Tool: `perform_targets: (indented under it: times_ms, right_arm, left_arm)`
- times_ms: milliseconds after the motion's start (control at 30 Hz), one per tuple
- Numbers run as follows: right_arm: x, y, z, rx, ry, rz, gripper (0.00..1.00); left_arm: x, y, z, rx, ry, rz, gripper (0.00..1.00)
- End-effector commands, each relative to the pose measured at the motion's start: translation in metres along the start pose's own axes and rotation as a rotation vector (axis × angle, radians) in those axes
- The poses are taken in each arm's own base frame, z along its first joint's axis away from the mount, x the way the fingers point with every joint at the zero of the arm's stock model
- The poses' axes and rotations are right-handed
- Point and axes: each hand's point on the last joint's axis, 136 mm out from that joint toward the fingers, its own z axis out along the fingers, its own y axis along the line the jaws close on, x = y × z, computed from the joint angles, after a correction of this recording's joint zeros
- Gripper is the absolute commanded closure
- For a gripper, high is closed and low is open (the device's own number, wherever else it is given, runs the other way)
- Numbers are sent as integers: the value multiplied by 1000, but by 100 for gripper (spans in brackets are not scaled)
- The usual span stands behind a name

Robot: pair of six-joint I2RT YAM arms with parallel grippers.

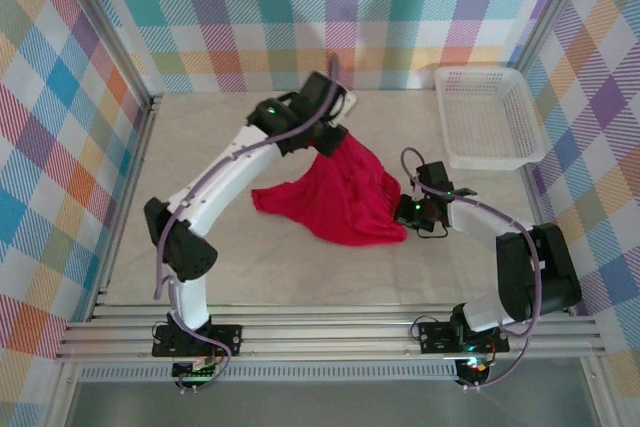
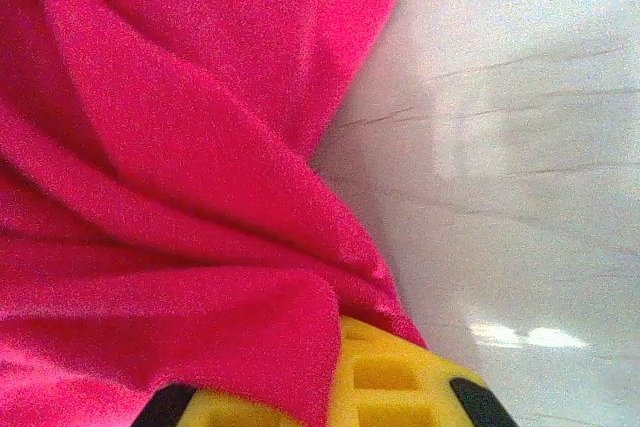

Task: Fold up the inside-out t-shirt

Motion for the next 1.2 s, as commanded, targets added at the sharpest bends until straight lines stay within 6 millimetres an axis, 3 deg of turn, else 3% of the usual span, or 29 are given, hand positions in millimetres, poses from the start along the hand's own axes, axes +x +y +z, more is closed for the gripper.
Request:
perform_targets:
  times_ms: [0,100,233,333,367,400,500,567,667,833,967,1067,1167]
  right_arm:
    - [-11,-23,-26,132,-54,-31,100]
    - [-15,-30,-34,179,-62,-31,100]
    - [-16,-23,-33,157,-31,-38,100]
    - [-15,-7,-44,112,1,-42,70]
    - [-15,2,-51,87,-3,-57,59]
    - [-17,13,-60,62,-13,-75,56]
    - [-19,52,-80,-58,-37,-120,56]
    - [-17,84,-83,-154,-36,-152,59]
    - [-13,126,-66,-259,-12,-198,60]
    - [-19,152,-8,-172,46,-244,49]
    - [-36,133,26,47,14,-269,27]
    - [-42,124,41,104,-7,-254,24]
    - [-37,128,53,63,16,-224,28]
  left_arm:
    - [-1,36,-53,-70,-45,-34,100]
    - [11,36,-42,-30,-32,-96,100]
    - [47,20,4,66,79,-203,100]
    - [77,4,37,122,181,-295,100]
    - [84,-2,45,143,202,-325,100]
    - [89,-8,51,164,215,-352,100]
    - [97,-13,60,175,216,-419,100]
    - [95,-12,58,175,203,-437,100]
    - [89,-6,52,160,180,-449,100]
    - [82,4,37,141,158,-452,100]
    - [82,15,24,118,146,-464,100]
    - [84,26,15,106,129,-484,100]
    - [86,37,10,100,111,-517,100]
